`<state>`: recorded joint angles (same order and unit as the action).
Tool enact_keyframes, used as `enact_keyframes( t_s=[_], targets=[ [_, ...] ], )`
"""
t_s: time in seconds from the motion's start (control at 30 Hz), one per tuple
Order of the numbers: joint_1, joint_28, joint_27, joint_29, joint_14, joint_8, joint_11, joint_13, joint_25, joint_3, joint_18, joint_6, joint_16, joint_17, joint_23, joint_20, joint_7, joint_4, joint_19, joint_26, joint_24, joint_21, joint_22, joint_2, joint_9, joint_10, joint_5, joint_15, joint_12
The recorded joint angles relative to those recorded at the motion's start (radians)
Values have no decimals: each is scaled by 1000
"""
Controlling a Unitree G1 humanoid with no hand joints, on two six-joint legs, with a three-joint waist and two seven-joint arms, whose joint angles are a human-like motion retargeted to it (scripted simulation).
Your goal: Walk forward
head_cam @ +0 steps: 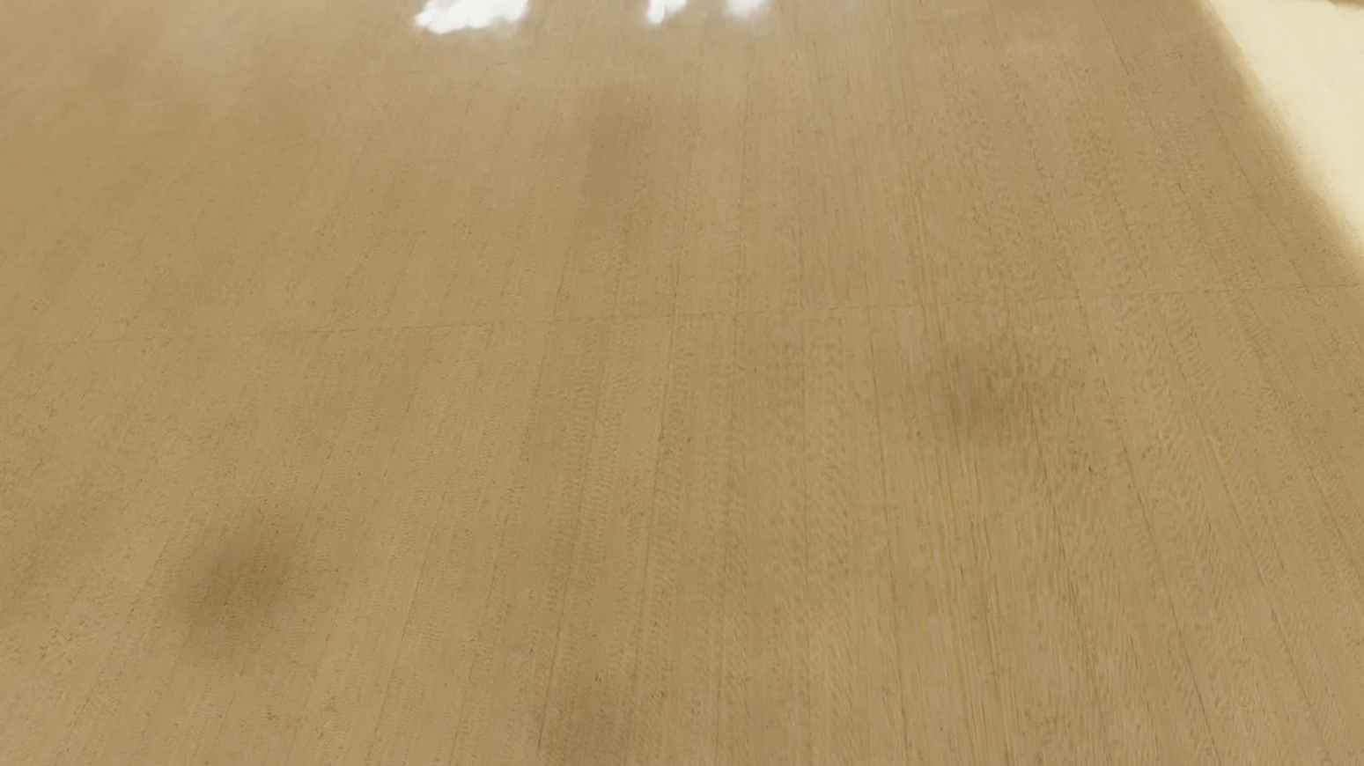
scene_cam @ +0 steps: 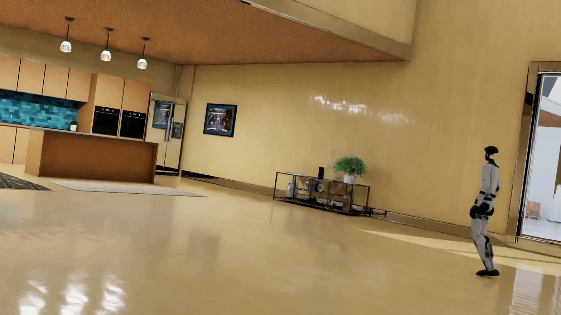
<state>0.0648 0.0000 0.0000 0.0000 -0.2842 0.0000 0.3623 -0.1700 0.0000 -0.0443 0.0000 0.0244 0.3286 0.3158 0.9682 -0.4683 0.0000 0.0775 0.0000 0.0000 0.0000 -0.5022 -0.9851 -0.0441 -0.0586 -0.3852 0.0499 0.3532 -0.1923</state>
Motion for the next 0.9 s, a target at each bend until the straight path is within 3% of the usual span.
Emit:
enact_keyframes(
  t_s=[0.17, 0.3, 0.4, 0.47, 0.6, 0.7, 0.77, 0.8, 0.9],
  targets=[
    [-70, 0, 0, 0, -17, 0, -2, -23, 0, -16, 0, 1, 12, 7, 47, 34, 0, -4, 0, 0, 0, -27, 33, 7, -1, -108, 22, -8, -34],
    [-298, 0, 0, 0, 182, 0, 23, -31, 0, -59, 0, -1, 20, 11, 51, 56, 0, -18, 0, 0, 0, -39, 22, -29, -50, -535, 32, 5, -52],
    [-495, 0, 0, 0, 147, 0, 30, -23, 0, -116, 0, 6, 12, 24, 36, 65, 0, -34, 0, 0, 0, -21, 6, -62, -79, -778, 32, 27, -92],
    [-547, 0, 0, 0, 123, 0, 30, -6, 0, -148, 0, -2, 6, 27, 31, 51, 0, -36, 0, 0, 0, -1, -26, -84, -89, -646, 19, 29, -132],
    [-535, 0, 0, 0, 126, 0, 28, 17, 0, -153, 0, -2, -11, 39, -34, -54, 0, -36, 0, 0, 0, 36, -123, -131, -87, -159, 12, 28, -188],
    [-525, 0, 0, 0, 169, 0, 35, 12, 0, -146, 0, -15, -24, 33, -95, -102, 0, -59, 0, 0, 0, 78, -165, -172, -83, -60, -12, 13, -202],
    [-540, 0, 0, 0, 292, 0, 50, -14, 0, -123, 0, -56, -22, 10, -110, -96, 0, -44, 0, 0, 0, 114, -170, -200, -80, -133, -45, -50, -183],
    [-540, 0, 0, 0, 304, 0, 72, -37, 0, -104, 0, -80, -17, -1, -102, -86, 0, -24, 0, 0, 0, 118, -165, -209, -76, -170, -57, -111, -163],
    [-441, 0, 0, 0, 205, 0, 310, -103, 0, -66, 0, -121, 9, -12, -36, -42, 0, 27, 0, 0, 0, 31, -111, -118, -63, -199, -69, -404, -75]
  ],
)
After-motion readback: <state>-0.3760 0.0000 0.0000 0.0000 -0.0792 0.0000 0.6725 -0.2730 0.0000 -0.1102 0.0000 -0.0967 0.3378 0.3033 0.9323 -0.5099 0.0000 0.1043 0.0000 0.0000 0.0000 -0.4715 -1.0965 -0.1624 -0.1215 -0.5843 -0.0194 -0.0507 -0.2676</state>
